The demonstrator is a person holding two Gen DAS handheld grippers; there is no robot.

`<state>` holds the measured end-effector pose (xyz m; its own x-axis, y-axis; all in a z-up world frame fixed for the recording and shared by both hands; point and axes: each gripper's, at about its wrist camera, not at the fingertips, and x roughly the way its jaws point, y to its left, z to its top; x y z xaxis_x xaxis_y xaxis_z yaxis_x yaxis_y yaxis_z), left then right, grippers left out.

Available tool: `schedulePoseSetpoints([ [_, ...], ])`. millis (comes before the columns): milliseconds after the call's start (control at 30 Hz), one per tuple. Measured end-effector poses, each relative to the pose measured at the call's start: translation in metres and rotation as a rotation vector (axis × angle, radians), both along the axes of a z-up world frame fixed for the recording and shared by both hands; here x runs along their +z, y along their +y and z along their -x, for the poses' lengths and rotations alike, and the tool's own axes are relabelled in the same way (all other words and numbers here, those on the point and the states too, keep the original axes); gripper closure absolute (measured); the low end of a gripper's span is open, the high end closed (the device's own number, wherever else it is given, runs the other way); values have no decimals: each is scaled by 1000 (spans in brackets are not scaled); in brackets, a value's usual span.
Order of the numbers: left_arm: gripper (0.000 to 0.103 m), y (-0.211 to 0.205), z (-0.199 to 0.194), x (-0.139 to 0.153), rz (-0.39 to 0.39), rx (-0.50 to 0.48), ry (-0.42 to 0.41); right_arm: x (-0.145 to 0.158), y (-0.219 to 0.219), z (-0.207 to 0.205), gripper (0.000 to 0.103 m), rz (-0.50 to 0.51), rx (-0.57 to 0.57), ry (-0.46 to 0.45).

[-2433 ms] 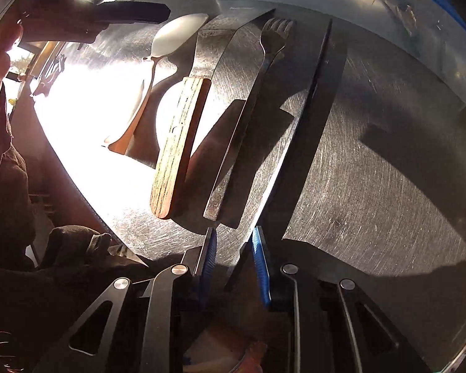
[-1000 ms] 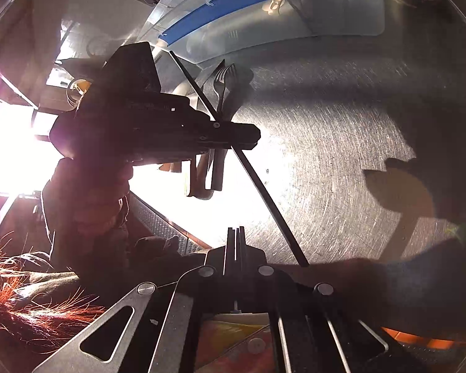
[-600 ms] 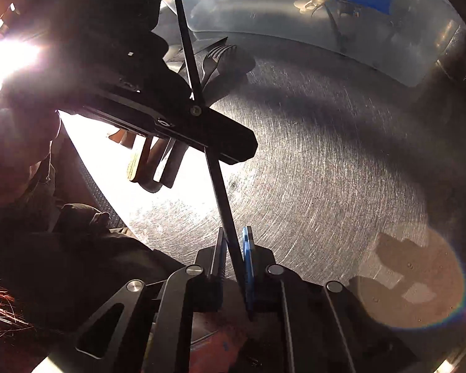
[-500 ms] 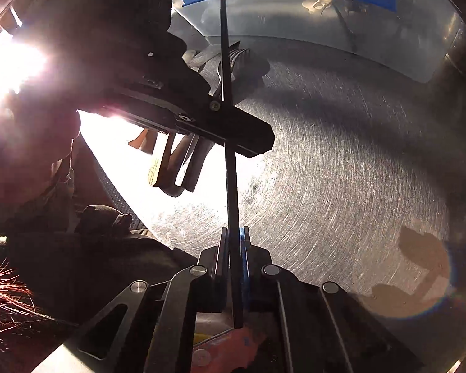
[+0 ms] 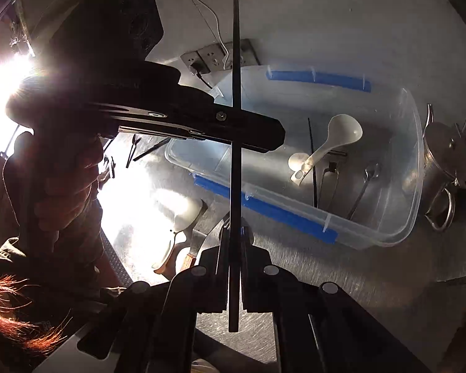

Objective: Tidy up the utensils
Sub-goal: 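Carry the chopstick over the clear box and open both grippers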

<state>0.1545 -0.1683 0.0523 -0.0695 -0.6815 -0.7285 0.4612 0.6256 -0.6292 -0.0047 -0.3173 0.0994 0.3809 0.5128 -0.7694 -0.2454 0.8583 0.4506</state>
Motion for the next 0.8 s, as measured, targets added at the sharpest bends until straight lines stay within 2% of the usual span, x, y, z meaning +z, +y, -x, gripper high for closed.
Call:
schedulePoseSetpoints([
  [67, 98, -14, -37, -12, -38, 7, 42, -9, -4, -39, 96, -6, -35, 27],
  [133, 98, -25, -70, -35, -115, 33, 58, -28, -5, -74, 96, -14, -68, 81],
  [200, 98, -32, -93, -70, -178, 47, 99, -55, -1, -100, 96, 5, -88, 158],
  [267, 97, -34, -109, -108, -230, 53, 175, -80, 1, -120, 95, 0, -102, 237],
  [333, 97, -34, -118, -140, -248, 46, 242, -102, 2, -132, 95, 19, -112, 305],
  [433, 97, -36, -122, -174, -293, 39, 296, -132, 4, -141, 95, 24, -110, 399],
  [533, 96, -36, -123, -196, -337, 38, 336, -153, 6, -145, 94, 31, -109, 475],
  [600, 93, -33, -124, -204, -337, 39, 386, -162, 5, -145, 90, 43, -112, 524],
  [633, 90, -31, -124, -203, -321, 35, 396, -161, 3, -142, 83, 60, -120, 521],
  [667, 78, -27, -122, -198, -302, 37, 381, -157, 1, -139, 73, 81, -125, 502],
  [700, 58, -23, -121, -188, -283, 45, 348, -149, 0, -134, 70, 110, -127, 467],
  [767, 32, -11, -115, -159, -259, 57, 249, -121, -2, -119, 67, 197, -141, 360],
  [800, 32, -2, -109, -142, -241, 68, 191, -103, -2, -108, 67, 247, -157, 297],
])
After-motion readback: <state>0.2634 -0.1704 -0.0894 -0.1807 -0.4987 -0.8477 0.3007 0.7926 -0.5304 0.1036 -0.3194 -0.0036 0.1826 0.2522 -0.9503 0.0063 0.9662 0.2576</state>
